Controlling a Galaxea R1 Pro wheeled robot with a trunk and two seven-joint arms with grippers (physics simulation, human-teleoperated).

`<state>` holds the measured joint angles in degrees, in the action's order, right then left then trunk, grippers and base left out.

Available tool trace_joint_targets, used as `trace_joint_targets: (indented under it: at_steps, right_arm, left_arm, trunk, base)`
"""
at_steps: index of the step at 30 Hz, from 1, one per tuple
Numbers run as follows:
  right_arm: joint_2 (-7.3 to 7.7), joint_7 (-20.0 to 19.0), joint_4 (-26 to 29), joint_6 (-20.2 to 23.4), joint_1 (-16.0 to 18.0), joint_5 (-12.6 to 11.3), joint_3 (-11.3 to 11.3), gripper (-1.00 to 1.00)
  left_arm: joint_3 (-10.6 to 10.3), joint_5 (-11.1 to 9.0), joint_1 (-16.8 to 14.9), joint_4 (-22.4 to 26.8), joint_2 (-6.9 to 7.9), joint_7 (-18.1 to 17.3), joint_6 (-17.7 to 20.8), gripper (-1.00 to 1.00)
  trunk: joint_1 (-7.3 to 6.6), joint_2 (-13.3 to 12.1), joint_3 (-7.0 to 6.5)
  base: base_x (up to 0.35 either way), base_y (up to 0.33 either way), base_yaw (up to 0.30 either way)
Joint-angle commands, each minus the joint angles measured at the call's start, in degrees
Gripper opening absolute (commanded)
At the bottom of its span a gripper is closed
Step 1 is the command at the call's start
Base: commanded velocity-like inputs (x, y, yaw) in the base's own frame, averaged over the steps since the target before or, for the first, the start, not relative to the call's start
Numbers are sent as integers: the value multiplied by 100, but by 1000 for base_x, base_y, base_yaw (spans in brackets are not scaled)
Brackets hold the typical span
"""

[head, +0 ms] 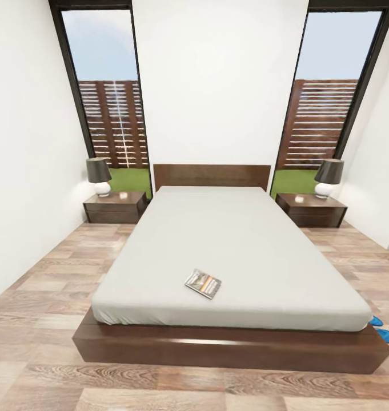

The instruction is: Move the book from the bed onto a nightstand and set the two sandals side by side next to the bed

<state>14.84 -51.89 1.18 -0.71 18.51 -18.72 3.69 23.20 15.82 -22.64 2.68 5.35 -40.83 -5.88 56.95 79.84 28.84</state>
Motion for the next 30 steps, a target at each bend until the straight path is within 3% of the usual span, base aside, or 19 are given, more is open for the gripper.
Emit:
trace_joint_targets:
  at_steps: [1, 23, 30]
  right_arm:
    - [1, -18, -5, -7, 4, 26, 36, 100]
    - [1, -18, -9, -7, 4, 26, 36, 100]
    - [1, -14, -9, -7, 4, 26, 36, 100]
  left_arm:
    - [35, 61, -4, -4, 1, -6, -44, 100]
    - [35, 61, -4, -4, 1, -4, -44, 100]
    - [35, 61, -4, -4, 1, -10, -44, 100]
  trunk:
    - [2, 3, 6]
    - [2, 3, 6]
    - [2, 3, 6]
  base:
    - [235, 0, 17]
    - [309, 0, 2]
    - [97, 0, 0]
